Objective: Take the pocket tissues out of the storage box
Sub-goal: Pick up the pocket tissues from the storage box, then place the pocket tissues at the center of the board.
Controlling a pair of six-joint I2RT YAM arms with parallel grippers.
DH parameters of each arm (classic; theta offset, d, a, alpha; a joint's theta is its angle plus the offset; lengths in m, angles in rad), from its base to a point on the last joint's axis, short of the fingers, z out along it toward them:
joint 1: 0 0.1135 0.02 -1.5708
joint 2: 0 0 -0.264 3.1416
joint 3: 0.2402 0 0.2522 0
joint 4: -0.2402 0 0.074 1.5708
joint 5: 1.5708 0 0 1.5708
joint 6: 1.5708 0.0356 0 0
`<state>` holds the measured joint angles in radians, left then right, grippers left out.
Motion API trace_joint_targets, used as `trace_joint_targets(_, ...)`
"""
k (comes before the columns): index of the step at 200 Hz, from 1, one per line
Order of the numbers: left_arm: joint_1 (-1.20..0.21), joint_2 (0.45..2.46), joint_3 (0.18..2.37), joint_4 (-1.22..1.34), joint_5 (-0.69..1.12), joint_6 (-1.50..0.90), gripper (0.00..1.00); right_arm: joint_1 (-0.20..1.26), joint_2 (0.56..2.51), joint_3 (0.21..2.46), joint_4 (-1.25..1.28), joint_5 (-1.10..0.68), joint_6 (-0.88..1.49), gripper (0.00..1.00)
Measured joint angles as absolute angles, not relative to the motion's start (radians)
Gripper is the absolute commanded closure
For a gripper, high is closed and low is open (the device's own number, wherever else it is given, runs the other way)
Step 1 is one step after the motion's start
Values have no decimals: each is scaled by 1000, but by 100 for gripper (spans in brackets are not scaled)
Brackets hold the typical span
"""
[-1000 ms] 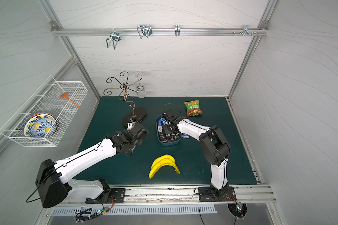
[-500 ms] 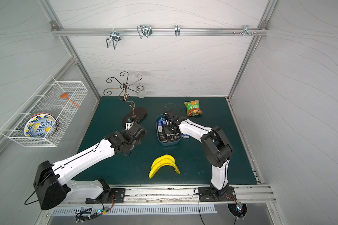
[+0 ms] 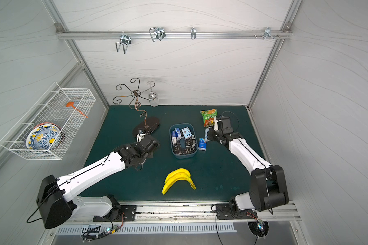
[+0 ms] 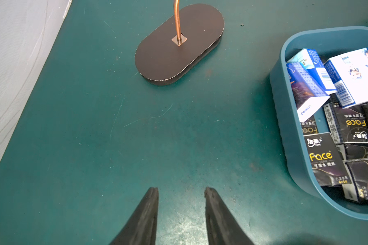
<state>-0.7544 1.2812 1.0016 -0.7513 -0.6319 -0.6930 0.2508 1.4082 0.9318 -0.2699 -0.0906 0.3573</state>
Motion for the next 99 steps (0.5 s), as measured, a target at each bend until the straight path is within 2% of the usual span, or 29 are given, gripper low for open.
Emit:
trace_joint_targets(76, -754, 1293, 1002, -751, -618, -693, 60, 207, 1530, 814, -174, -182, 379, 69)
trace_joint_targets(99, -754, 1293, 1002, -751, -617, -693, 60, 202, 1571, 809, -147, -192, 385, 63)
